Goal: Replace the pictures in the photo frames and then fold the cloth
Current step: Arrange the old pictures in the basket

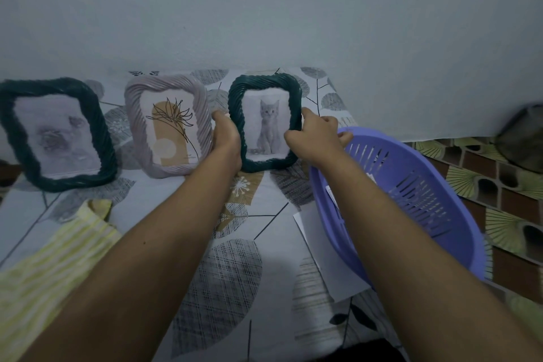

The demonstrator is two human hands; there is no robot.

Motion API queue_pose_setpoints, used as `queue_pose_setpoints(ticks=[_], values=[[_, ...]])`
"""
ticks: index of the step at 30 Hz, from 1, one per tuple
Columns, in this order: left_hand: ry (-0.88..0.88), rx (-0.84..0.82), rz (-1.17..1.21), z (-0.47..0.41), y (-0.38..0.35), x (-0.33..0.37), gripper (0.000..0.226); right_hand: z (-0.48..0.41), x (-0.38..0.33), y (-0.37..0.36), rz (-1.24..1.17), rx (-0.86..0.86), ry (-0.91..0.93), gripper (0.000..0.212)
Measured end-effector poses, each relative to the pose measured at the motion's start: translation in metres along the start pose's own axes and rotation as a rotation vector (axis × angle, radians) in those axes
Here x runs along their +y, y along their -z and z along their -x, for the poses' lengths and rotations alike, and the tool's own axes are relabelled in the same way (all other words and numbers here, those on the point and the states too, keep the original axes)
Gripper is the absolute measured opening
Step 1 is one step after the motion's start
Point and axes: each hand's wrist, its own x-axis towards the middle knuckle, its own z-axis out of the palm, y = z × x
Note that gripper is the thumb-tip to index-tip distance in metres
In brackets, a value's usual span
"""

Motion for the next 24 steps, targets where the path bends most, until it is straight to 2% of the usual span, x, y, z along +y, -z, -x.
queue_pose_setpoints(ticks=[3, 7, 10, 13, 15, 17, 18, 21, 24], values=[[0.013, -0.018, 0.009, 0.007, 0.004, -0.004, 0.087, 0.007, -0.002, 0.000, 0.000, 0.013, 0.004, 0.021], [-0.026, 0.015, -0.036, -0.024, 0.017, -0.027, 0.095, 0.025, -0.008, 0.004, -0.034, 0.016, 0.025, 0.040], [-0.029, 0.090, -0.143, 0.000, 0.026, -0.032, 0.099, 0.040, -0.012, 0.005, -0.018, 0.011, 0.023, 0.055], [-0.068, 0.163, -0.278, 0.058, 0.029, -0.029, 0.076, 0.056, -0.011, 0.007, 0.018, -0.005, 0.024, 0.053], [-0.129, 0.189, -0.390, 0.087, 0.035, -0.035, 0.056, 0.068, -0.009, 0.009, -0.001, -0.026, 0.026, 0.041], [-0.210, 0.191, -0.451, 0.107, 0.043, -0.046, 0.025, 0.081, -0.005, 0.011, -0.066, -0.031, 0.029, 0.025], [-0.242, 0.181, -0.461, 0.114, 0.046, -0.052, 0.018, 0.087, -0.002, 0.011, -0.092, -0.027, 0.032, 0.018], [-0.329, 0.081, -0.573, 0.138, 0.053, -0.068, 0.013, 0.104, 0.010, 0.014, -0.118, 0.018, 0.047, 0.006], [-0.421, -0.092, -0.831, 0.154, 0.057, -0.086, 0.004, 0.116, 0.024, 0.020, -0.094, 0.018, 0.034, 0.007]])
